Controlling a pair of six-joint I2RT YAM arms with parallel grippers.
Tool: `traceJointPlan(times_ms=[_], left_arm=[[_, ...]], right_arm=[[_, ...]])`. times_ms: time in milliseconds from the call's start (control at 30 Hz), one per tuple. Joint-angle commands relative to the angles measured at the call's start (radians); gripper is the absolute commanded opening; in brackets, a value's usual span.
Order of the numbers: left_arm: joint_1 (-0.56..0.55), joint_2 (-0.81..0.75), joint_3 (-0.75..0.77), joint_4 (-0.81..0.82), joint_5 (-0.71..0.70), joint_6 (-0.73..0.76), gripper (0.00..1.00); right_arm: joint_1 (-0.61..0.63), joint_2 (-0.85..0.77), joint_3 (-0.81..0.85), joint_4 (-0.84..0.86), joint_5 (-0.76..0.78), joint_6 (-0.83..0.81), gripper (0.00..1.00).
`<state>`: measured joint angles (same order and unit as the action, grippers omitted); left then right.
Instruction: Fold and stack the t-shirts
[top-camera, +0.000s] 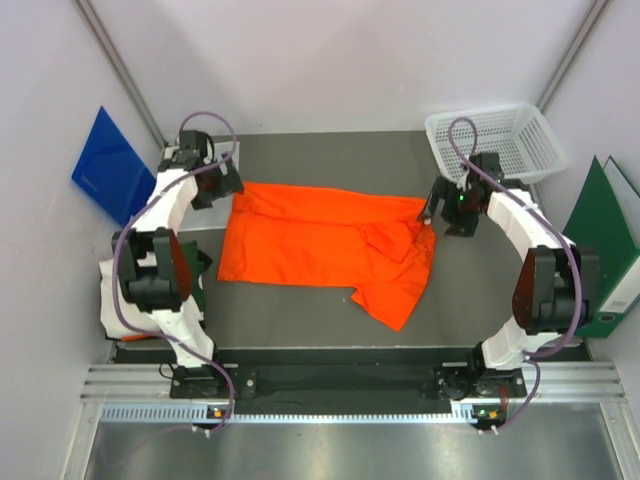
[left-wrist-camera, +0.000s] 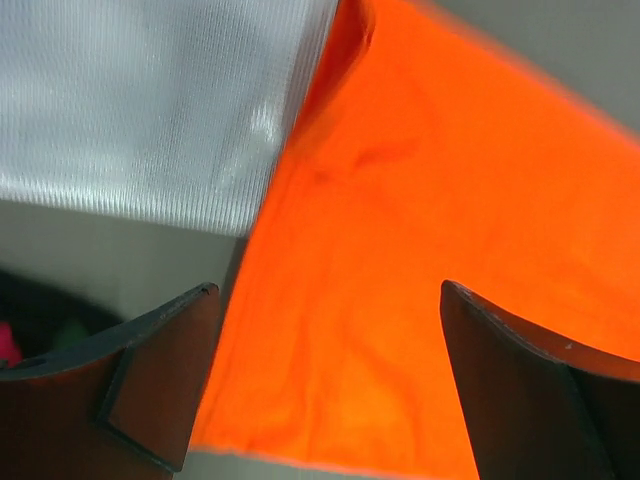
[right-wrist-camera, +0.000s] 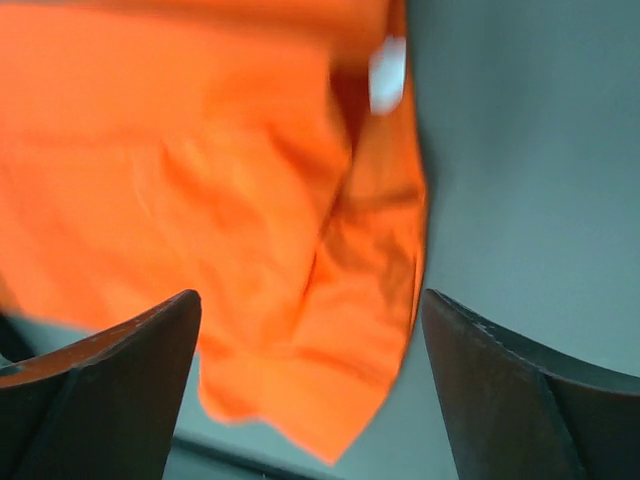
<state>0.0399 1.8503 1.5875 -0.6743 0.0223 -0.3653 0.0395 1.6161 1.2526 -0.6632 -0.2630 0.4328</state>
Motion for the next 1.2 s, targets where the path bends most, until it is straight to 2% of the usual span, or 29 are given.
traceJointPlan(times_ms=[0,167,300,467,600,733,800,867,1067,1100,1167], left_arm=[[0.003,-0.103,-0.207,-0.013,0.054,-0.012,0.94],[0.002,-0.184,-0.407,-0.018,0.070,-0.014,0.92],[0.002,-0.230,-0.509,-0.025,0.064,-0.015,0.89],[0.002,-0.263,-0.595,-0.019,0.039,-0.026,0.86],[0.002,-0.266,-0.609,-0.028,-0.002,-0.030,0.86],[0.002,-0.260,-0.607,-0.025,-0.013,-0.034,0.86],[0.002,-0.252,-0.604,-0.016,-0.013,-0.040,0.86],[0.002,-0.238,-0.597,-0.010,-0.013,-0.044,0.86],[0.002,-0.227,-0.581,-0.008,-0.045,-0.046,0.84],[0.002,-0.226,-0.581,-0.008,-0.045,-0.043,0.83],[0.002,-0.227,-0.584,-0.007,-0.048,-0.043,0.80]], right_arm=[[0.008,-0.009,-0.139,-0.146,-0.198,-0.020,0.85],[0.010,-0.042,-0.295,-0.203,-0.217,-0.097,0.83],[0.016,-0.105,-0.380,-0.220,-0.213,-0.118,0.82],[0.054,-0.165,-0.499,-0.164,-0.236,-0.083,0.77],[0.150,-0.164,-0.561,-0.093,-0.260,-0.011,0.75],[0.285,-0.133,-0.547,-0.044,-0.259,0.040,0.74],[0.310,-0.107,-0.544,-0.006,-0.246,0.064,0.73],[0.327,-0.082,-0.552,0.028,-0.249,0.079,0.66],[0.395,0.042,-0.527,0.080,-0.208,0.093,0.62],[0.401,0.065,-0.515,0.083,-0.200,0.093,0.60],[0.421,0.090,-0.503,0.096,-0.190,0.095,0.45]])
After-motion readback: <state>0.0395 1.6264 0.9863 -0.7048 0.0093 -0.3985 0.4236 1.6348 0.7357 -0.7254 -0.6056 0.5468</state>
